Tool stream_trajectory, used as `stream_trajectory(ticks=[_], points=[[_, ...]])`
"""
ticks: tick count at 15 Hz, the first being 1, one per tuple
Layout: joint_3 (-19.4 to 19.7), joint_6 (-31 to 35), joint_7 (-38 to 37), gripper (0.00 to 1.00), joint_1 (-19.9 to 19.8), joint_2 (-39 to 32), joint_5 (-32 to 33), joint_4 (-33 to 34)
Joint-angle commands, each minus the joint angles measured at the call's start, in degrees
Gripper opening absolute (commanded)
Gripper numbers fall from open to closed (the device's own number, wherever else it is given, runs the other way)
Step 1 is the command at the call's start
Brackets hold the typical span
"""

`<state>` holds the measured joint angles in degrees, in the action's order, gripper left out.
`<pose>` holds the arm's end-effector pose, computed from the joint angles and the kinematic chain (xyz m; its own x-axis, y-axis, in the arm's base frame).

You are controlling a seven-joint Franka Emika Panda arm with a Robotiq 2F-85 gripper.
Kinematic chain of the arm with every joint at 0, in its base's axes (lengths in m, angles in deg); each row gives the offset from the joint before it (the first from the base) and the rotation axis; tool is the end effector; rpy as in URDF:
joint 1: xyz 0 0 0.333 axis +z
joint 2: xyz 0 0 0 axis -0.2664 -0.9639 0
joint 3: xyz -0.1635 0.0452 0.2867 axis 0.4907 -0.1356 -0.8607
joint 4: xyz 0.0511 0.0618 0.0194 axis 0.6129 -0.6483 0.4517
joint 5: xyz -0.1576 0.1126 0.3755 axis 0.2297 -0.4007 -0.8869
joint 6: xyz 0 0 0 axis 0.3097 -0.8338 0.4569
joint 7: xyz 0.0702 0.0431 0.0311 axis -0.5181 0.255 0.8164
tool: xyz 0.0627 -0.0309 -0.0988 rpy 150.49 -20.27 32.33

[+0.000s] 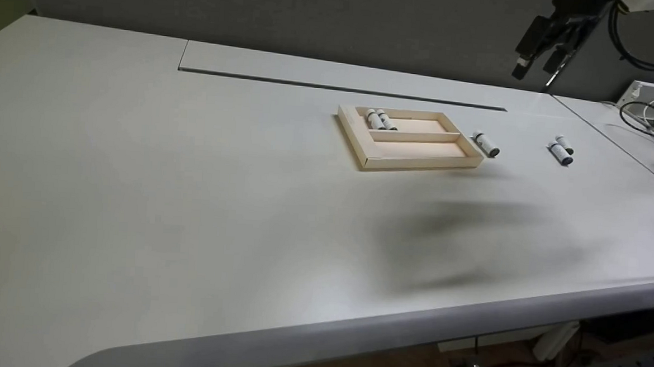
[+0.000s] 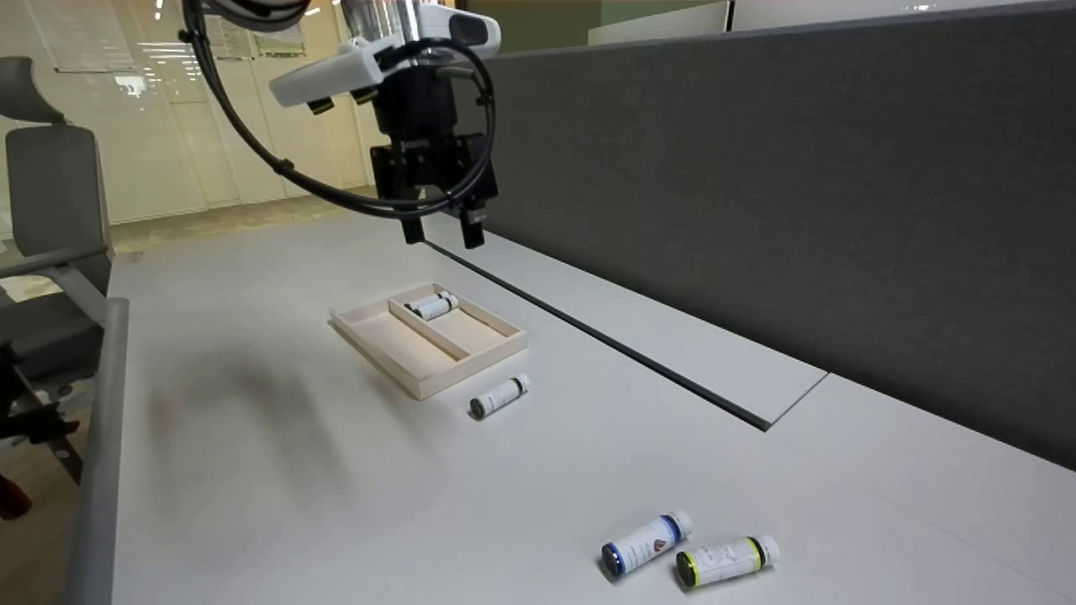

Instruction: Take the bottle that is near the box and put it in the top compartment of the box

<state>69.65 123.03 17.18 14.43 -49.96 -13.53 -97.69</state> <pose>0.6137 -0.0878 0.2503 0.9624 0.2712 0.0159 0.2668 -0.9546 0.1328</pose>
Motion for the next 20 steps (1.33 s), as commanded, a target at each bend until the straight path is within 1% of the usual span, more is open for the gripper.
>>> stream_trajectory(ticks=[1,4,7,10,14,20], points=[[-2.1,0.4,-0.9,1.00,-3.1,-3.1,-1.5,4.1],[-3.2,2.5,-1.2,1.00,-5.8,-7.9,-5.9,9.3],[-3.8,1.8,-1.9,1.00,-7.2,-13.5,-6.9,14.7],[-4.6,1.5,-2.0,1.00,-8.0,-18.8,-7.3,18.6],[-5.6,1.7,-2.4,1.00,-8.4,-24.1,-7.3,21.9],[-6.2,1.8,-3.4,1.00,-8.8,-27.9,-7.7,23.4]])
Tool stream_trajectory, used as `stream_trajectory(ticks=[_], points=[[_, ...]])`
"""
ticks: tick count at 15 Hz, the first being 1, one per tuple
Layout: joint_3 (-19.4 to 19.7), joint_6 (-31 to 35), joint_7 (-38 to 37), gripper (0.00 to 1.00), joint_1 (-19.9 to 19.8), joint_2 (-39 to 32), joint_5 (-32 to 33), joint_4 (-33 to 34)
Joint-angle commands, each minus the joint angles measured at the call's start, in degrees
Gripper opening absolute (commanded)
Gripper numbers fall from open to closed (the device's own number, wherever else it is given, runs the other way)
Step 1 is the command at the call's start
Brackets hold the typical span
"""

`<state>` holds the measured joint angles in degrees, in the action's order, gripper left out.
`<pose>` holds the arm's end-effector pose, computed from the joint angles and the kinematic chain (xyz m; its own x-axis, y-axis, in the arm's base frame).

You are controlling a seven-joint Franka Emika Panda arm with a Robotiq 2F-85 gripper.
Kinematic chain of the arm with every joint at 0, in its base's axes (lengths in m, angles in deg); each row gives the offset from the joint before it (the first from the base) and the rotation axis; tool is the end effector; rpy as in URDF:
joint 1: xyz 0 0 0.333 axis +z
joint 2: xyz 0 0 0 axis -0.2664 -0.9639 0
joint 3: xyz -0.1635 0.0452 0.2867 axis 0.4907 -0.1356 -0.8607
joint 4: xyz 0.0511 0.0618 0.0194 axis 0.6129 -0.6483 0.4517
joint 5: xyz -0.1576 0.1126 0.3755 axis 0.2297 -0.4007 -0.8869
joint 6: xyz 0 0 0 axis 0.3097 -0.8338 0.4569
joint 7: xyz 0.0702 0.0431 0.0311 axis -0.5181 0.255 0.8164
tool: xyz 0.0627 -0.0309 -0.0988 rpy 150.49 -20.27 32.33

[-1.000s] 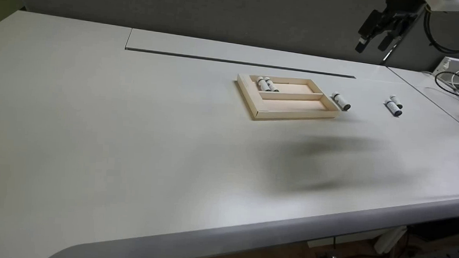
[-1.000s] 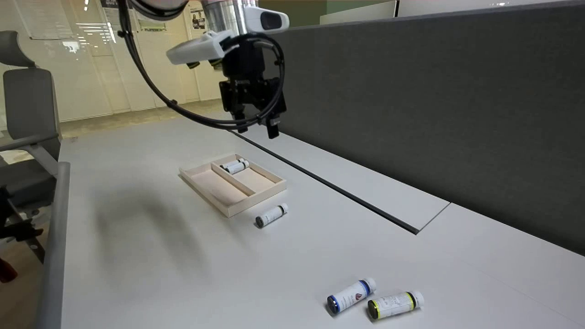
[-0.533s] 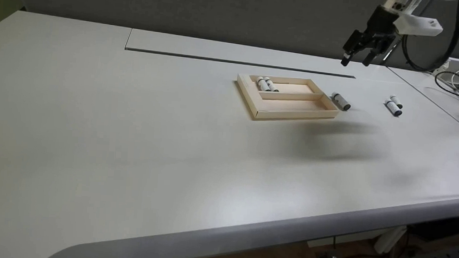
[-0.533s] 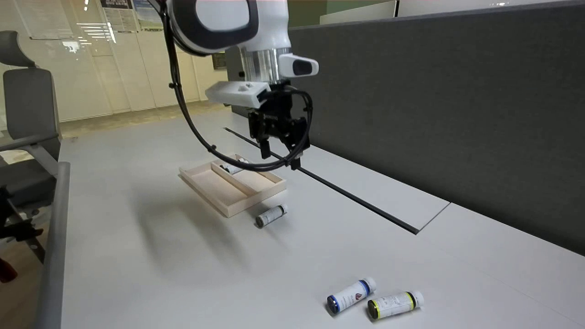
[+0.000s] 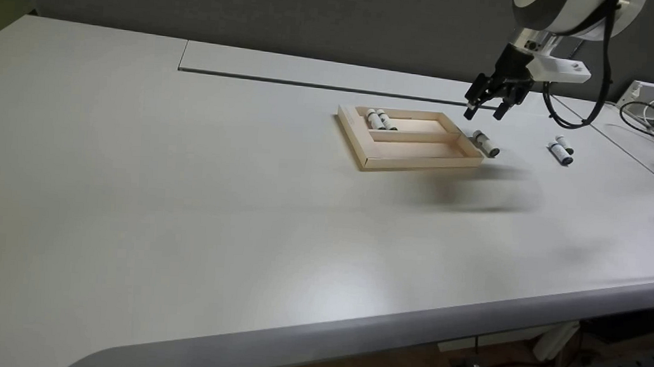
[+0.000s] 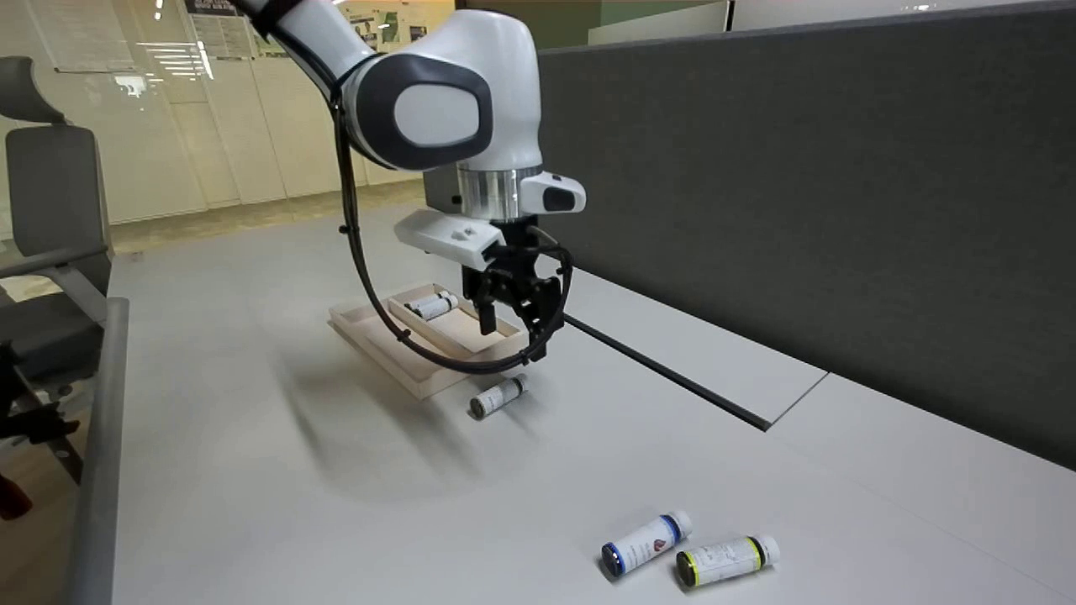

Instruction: Take the bottle that is near the box and put it in the top compartment of the box

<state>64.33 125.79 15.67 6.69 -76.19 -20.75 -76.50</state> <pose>0.6872 -0.1270 0.1040 0.9939 0.1093 0.0156 0.1089 -0.9937 0.0255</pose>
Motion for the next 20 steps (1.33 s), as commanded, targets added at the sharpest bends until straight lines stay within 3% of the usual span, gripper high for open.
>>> stream_trajectory(ticks=[1,9,10,11,20], points=[[-0.9,-1.0,-2.0,1.00,-1.2,-2.0,-0.6,2.2],[-1.2,1.5,-2.6,1.00,-2.5,-4.8,-1.8,2.1],[-1.1,1.7,-2.8,0.91,-2.5,-5.1,-1.8,2.3],[-1.2,1.9,-2.8,0.74,-2.6,-5.3,-1.8,2.3],[-0.5,-3.0,-6.4,0.11,-2.0,-3.9,-2.2,3.8]])
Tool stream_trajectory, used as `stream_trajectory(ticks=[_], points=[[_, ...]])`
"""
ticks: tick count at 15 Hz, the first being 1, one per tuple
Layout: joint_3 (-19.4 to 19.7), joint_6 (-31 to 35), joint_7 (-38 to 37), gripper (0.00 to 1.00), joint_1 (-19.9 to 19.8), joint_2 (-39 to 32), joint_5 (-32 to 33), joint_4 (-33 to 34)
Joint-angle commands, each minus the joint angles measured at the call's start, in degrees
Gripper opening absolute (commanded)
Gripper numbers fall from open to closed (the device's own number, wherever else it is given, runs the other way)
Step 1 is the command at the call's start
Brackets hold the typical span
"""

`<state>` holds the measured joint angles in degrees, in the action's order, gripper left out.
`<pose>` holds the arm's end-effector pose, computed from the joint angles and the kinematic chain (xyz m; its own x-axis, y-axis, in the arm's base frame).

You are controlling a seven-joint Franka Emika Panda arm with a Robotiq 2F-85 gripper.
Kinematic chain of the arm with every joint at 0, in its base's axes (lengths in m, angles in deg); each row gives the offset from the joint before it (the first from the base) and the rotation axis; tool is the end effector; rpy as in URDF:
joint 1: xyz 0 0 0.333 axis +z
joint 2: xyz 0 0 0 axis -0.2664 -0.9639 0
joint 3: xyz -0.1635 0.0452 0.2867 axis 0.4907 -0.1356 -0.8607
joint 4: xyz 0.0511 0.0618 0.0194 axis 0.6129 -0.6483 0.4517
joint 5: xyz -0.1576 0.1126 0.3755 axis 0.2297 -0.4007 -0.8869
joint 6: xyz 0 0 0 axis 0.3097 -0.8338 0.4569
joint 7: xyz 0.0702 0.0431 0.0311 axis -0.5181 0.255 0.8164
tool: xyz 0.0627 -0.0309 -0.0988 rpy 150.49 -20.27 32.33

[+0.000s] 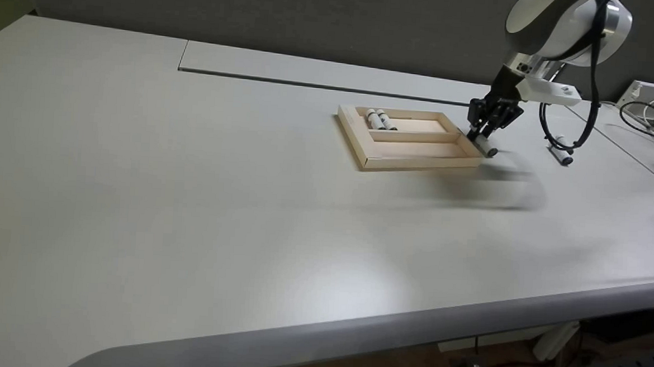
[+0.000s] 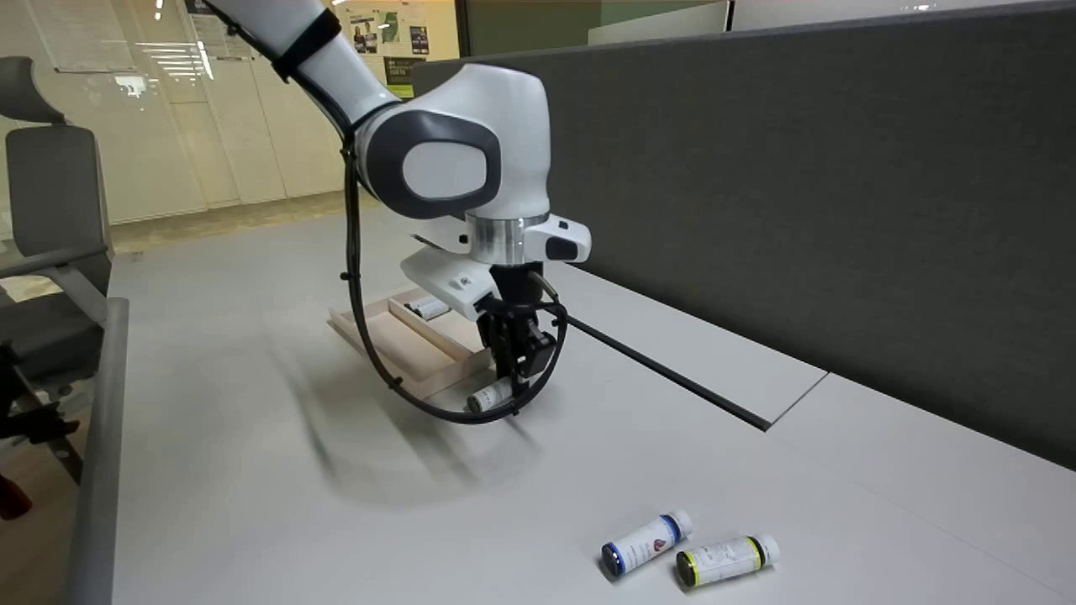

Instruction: Take the bottle that is near the box and put it in the top compartment of the box

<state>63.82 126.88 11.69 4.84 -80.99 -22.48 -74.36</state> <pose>0.6807 -0.1430 0.0619 0.9999 -0.0102 -0.0047 -0.0102 -0.9999 -0.0027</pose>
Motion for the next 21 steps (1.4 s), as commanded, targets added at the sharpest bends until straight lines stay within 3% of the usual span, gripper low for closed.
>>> stream_trajectory(ticks=[1,9,21], points=[[-0.3,-5.7,-2.2,0.04,-0.5,1.2,-0.8,2.1],[-0.5,-11.5,-1.6,0.07,0.1,6.0,-1.0,7.1],[-3.7,-10.8,-1.8,0.07,7.7,1.7,-0.3,11.6]])
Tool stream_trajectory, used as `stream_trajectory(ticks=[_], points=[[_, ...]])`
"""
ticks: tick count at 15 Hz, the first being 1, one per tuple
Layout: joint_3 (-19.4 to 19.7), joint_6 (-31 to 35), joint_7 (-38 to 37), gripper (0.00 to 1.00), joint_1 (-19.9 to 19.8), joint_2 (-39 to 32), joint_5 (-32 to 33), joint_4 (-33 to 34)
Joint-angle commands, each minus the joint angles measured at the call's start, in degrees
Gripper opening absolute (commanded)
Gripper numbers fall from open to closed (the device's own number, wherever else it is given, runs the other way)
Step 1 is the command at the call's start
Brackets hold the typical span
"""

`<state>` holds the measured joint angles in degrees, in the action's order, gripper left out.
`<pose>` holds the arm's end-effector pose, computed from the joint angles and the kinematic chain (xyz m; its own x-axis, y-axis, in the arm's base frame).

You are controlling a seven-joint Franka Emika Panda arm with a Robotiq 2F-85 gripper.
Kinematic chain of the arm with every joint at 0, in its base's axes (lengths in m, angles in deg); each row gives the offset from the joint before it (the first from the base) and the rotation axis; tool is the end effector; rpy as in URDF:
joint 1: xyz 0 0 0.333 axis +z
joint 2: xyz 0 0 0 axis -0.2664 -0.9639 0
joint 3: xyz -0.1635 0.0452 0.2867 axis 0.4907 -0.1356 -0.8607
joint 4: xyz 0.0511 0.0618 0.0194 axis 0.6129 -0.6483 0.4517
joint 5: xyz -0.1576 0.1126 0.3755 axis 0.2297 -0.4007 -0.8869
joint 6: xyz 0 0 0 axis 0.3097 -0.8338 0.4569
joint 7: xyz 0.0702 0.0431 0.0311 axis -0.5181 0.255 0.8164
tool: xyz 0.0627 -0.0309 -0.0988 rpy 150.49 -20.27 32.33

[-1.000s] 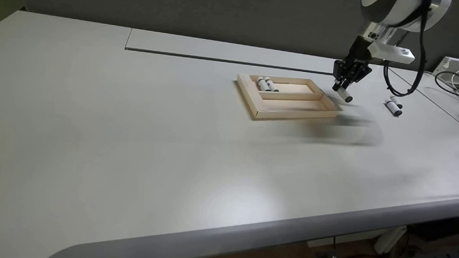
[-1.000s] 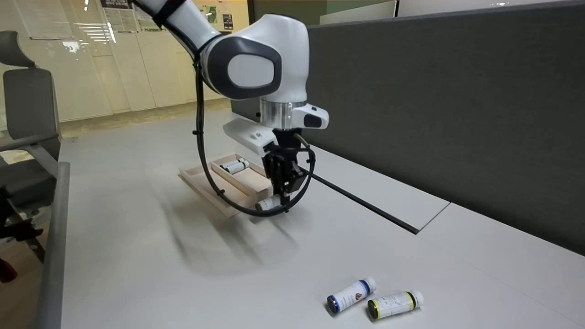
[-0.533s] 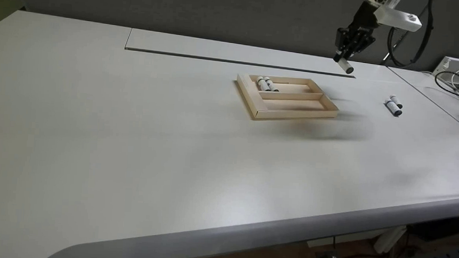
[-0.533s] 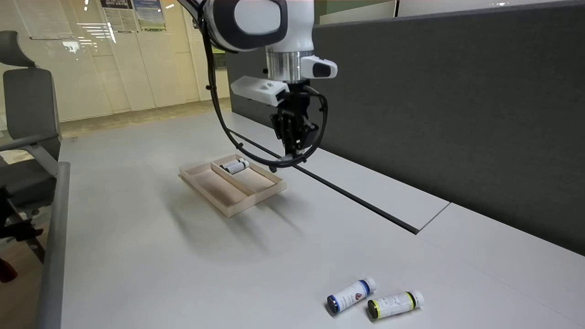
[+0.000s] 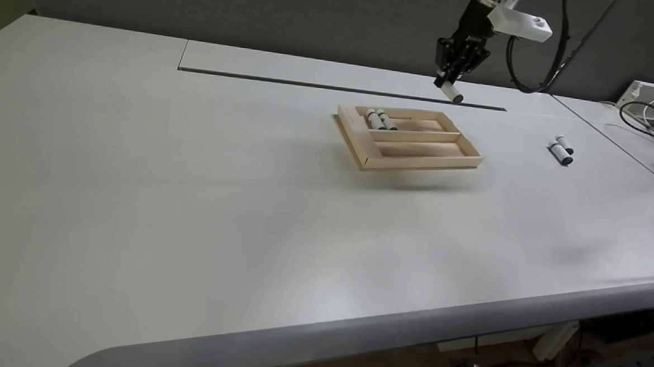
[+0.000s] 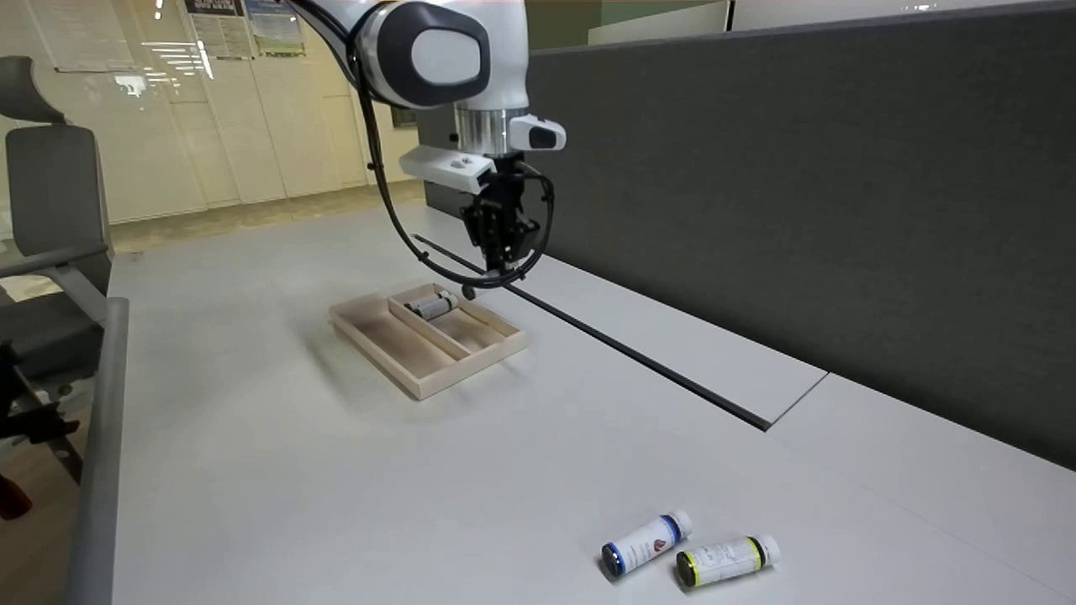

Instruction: Take the bottle that is near the box and put it in the top compartment of the box

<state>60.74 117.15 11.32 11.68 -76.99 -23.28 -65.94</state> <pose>0.7467 -0.0284 0.1587 0.9901 0.1308 0.0514 0.1332 -0.9899 -0.0477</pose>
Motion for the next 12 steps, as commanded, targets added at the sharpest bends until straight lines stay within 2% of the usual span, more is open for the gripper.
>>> stream_trajectory(ticks=[1,12], points=[[-0.8,-0.4,-1.5,0.07,1.3,-3.0,0.5,3.3],[-2.8,2.0,-1.2,0.07,3.2,-9.3,0.4,6.5]])
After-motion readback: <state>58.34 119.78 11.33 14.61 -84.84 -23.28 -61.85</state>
